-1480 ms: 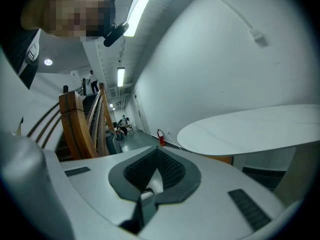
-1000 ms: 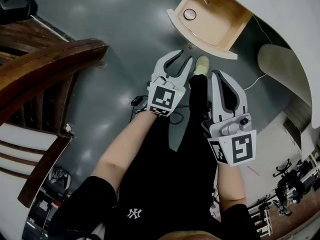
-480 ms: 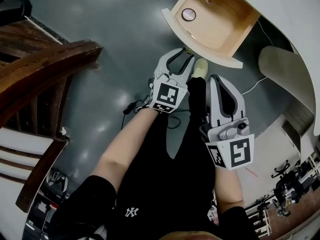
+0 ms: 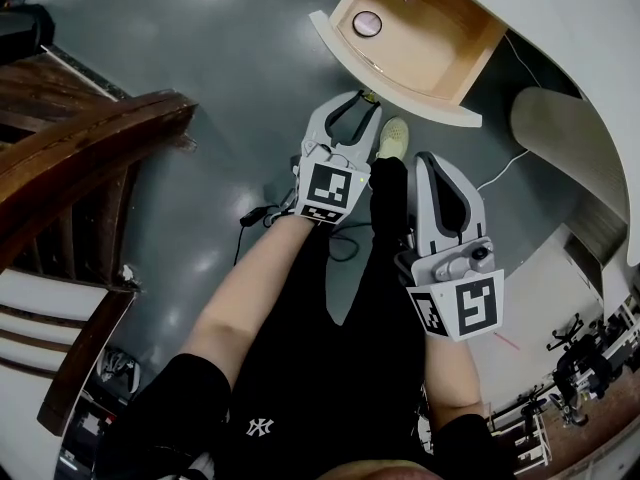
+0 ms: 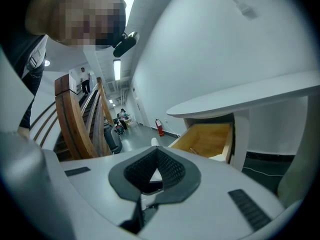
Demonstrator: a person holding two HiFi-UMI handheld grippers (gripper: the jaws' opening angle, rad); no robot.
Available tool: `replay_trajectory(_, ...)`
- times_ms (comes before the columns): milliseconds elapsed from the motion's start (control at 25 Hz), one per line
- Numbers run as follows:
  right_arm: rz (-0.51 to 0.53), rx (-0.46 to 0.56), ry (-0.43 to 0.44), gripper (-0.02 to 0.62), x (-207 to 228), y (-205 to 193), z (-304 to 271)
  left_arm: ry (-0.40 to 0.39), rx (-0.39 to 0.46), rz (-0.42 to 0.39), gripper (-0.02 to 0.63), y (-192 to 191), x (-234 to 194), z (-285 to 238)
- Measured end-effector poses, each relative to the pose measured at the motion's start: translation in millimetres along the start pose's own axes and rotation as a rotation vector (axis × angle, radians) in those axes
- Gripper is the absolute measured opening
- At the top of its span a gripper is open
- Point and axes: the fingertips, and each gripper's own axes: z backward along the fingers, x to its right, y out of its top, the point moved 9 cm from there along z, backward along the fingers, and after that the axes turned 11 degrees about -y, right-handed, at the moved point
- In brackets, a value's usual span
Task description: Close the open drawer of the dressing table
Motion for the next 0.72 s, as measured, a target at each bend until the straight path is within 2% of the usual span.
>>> replay_trajectory(720, -0.026, 0.042, -0.064, 0.015, 60.7, 11.9, -39.1, -0.005, 0.058, -0.028, 0.115, 39.3, -25.2, -75.5)
